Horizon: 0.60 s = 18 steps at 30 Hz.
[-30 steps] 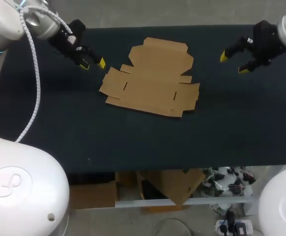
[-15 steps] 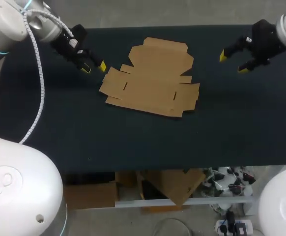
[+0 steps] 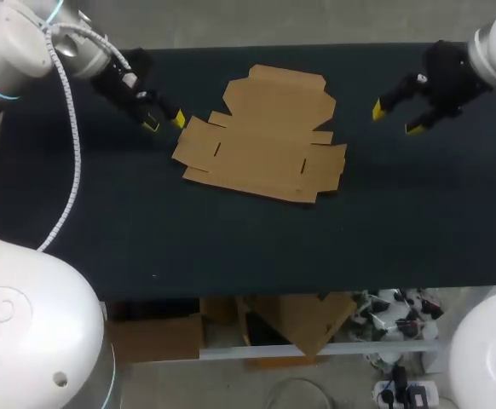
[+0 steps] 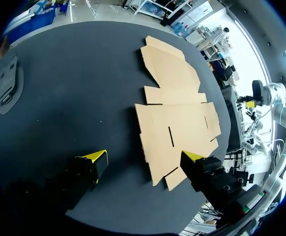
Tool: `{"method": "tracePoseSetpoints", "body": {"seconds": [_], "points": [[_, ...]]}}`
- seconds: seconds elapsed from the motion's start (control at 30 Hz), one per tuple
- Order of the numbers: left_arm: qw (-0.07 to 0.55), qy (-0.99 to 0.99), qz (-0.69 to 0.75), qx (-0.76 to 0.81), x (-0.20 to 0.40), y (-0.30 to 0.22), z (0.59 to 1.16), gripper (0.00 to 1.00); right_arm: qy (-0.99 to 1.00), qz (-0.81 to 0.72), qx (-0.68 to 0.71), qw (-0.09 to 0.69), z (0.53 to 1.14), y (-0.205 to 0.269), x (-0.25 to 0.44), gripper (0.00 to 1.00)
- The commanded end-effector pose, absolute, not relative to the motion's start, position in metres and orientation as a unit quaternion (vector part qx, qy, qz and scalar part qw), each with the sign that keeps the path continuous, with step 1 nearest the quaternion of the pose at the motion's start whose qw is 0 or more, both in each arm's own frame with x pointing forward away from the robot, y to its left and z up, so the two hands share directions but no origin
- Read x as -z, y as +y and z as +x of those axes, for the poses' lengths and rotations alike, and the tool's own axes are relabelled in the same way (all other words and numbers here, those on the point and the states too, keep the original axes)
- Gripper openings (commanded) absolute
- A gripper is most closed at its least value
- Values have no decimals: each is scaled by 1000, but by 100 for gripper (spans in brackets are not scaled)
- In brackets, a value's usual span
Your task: Assemble the packaging by folding the flat box into shape, placing the metal phone stand inside, and closing the box properly
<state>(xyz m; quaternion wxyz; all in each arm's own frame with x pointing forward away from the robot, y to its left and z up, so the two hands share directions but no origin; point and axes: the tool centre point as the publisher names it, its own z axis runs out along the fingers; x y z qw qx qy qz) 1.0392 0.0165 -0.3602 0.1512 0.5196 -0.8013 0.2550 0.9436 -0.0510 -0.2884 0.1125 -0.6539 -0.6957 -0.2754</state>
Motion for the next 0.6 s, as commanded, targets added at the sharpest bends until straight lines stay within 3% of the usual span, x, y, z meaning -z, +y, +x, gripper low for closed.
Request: {"method": "tracePoseSetpoints", "body": {"seconds": [0.03, 0.6], "points": [[155, -799, 523, -253, 364, 12, 1040, 100, -707, -646, 265, 112, 941, -45, 290, 100], [192, -782, 536, -254, 387, -8, 1032, 100, -729, -620, 263, 122, 931, -44, 300, 100]]}}
